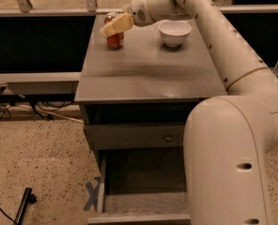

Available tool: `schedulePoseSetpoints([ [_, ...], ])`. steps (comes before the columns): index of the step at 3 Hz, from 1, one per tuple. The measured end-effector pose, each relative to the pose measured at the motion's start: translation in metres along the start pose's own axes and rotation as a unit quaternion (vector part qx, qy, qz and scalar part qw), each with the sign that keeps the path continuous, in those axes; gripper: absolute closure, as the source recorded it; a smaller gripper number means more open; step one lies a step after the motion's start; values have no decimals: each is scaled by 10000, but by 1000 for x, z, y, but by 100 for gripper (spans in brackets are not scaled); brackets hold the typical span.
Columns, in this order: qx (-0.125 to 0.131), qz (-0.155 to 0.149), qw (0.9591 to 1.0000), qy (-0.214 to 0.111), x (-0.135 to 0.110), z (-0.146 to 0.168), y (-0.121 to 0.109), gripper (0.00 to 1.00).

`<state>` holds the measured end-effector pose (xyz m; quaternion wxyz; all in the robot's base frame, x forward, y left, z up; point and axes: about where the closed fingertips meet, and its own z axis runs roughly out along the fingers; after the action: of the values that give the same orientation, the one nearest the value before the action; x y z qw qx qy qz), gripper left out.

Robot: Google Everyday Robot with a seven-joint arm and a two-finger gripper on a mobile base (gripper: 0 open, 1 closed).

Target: Place coke can into middle drawer

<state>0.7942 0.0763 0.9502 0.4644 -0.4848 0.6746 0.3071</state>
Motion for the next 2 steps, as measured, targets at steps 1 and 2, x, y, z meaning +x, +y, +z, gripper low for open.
schedulePoseSetpoints([
  [1, 223, -61, 9997, 99, 1, 1, -7, 0],
  [2, 736, -385, 9964, 170, 15, -9, -22, 0],
])
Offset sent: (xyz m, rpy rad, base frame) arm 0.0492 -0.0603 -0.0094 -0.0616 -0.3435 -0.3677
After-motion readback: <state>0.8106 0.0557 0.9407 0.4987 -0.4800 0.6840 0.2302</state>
